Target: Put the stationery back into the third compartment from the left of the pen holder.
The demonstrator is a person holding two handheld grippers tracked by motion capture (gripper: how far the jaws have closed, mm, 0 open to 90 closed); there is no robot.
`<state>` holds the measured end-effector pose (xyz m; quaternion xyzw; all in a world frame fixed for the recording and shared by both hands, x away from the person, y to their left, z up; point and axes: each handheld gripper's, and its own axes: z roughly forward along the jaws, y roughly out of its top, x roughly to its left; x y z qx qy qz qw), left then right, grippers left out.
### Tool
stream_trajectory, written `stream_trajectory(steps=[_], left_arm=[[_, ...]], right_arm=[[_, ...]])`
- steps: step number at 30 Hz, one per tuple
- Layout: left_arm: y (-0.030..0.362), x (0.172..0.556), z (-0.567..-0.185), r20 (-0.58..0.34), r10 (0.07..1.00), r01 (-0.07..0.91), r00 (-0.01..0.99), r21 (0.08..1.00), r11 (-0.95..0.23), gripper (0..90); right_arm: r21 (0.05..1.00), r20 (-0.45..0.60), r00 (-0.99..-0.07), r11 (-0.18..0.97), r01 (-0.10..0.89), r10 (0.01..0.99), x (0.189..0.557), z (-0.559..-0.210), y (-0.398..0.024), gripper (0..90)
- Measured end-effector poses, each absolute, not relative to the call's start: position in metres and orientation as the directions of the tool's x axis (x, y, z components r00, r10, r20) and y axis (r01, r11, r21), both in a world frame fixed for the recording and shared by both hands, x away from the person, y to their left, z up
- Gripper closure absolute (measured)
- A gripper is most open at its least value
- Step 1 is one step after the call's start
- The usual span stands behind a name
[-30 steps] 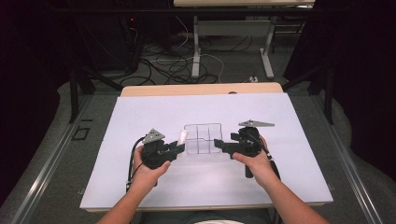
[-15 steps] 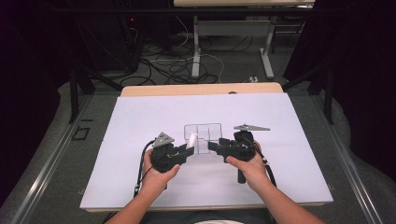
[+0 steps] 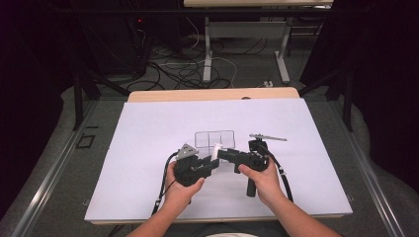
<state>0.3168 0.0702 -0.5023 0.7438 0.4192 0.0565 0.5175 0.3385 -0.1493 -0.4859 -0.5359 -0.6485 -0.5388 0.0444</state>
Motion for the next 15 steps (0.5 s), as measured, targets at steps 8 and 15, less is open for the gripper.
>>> stream_trajectory(steps=[8,15], left_arm=[[0.061,0.313,-0.507,-0.345,0.654,0.558,0.673,0.818,-0.143,70.3],[0.054,0.308,-0.509,-0.345,0.633,0.554,0.693,0.817,-0.161,70.3]], right_arm=[[0.639,0.640,-0.407,-0.156,0.754,0.652,0.338,-0.491,-0.144,51.1],[0.626,0.646,-0.387,-0.166,0.762,0.659,0.340,-0.496,-0.144,56.2]])
